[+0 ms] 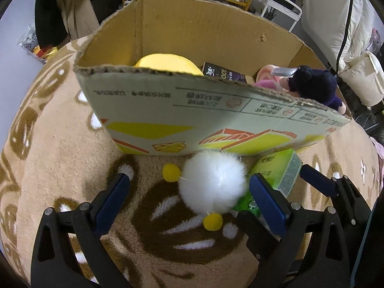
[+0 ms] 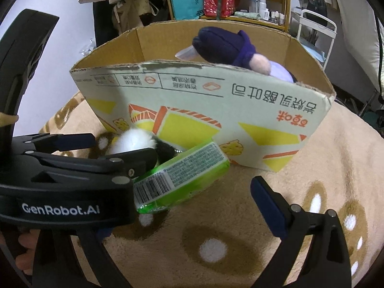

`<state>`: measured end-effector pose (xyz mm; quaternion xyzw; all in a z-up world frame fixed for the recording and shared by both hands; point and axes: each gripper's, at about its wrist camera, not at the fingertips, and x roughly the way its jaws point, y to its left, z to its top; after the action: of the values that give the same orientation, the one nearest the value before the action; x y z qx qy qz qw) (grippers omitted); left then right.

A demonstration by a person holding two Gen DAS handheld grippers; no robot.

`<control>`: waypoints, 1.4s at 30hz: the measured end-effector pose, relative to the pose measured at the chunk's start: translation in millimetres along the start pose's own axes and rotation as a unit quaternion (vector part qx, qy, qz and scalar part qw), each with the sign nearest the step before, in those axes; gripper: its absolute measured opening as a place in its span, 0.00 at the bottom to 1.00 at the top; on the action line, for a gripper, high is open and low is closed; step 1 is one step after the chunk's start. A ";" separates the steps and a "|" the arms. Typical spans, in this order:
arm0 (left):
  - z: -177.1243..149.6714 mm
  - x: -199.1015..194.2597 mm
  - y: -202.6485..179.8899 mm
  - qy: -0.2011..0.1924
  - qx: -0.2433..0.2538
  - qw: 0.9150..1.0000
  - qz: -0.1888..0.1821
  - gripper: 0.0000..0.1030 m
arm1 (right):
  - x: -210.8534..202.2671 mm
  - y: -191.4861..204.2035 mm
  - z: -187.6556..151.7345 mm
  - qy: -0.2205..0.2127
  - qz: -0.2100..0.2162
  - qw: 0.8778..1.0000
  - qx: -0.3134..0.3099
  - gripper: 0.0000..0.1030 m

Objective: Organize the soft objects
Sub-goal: 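Lower the left gripper to the white fluffy chick while the right gripper lowers to the green box, then grasp the white chick with the left gripper while the right gripper grasps the green box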

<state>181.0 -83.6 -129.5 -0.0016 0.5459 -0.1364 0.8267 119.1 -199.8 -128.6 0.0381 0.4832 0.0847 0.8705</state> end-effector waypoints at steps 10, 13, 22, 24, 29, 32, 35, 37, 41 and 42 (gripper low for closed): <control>0.3 21.4 -9.9 0.021 0.013 1.000 0.006 0.79 | 9.7 -0.9 -4.5 0.031 0.020 0.999 0.008 0.73; 1.3 27.5 -8.7 0.027 0.010 1.000 -0.004 0.70 | 8.9 -0.9 -5.3 0.035 0.022 0.999 0.006 0.70; 0.0 24.7 0.7 0.028 0.001 0.999 -0.034 0.39 | 2.6 -5.8 -10.4 0.040 0.022 0.999 0.016 0.67; -0.8 24.6 0.8 0.030 0.000 0.999 -0.042 0.34 | 0.9 -9.6 -11.0 0.043 0.021 0.999 0.022 0.67; -4.3 20.3 0.7 0.028 0.001 0.999 -0.038 0.32 | -4.8 -16.8 -13.8 0.044 0.018 0.998 0.032 0.67; -10.5 12.9 4.0 0.024 -0.005 0.999 -0.033 0.32 | -10.8 -22.1 -14.3 0.040 0.016 0.999 0.032 0.67; -14.0 5.5 11.5 0.019 -0.011 0.999 -0.026 0.32 | -17.6 -27.8 -14.4 0.035 0.019 0.999 0.035 0.66; -16.2 1.7 14.3 0.015 -0.012 1.000 -0.019 0.32 | -19.5 -27.8 -13.3 0.032 0.019 0.999 0.035 0.66; -23.5 -11.6 15.5 0.002 -0.007 1.000 -0.005 0.32 | -24.4 -29.0 -14.7 0.029 0.021 0.999 0.027 0.64; -25.2 -14.5 15.0 -0.001 -0.005 1.000 -0.003 0.32 | -25.5 -28.9 -14.9 0.028 0.023 0.999 0.026 0.64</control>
<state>156.4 -62.1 -128.9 -0.0069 0.5456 -0.1361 0.8269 96.4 -233.1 -119.5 0.0695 0.5084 0.0928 0.8533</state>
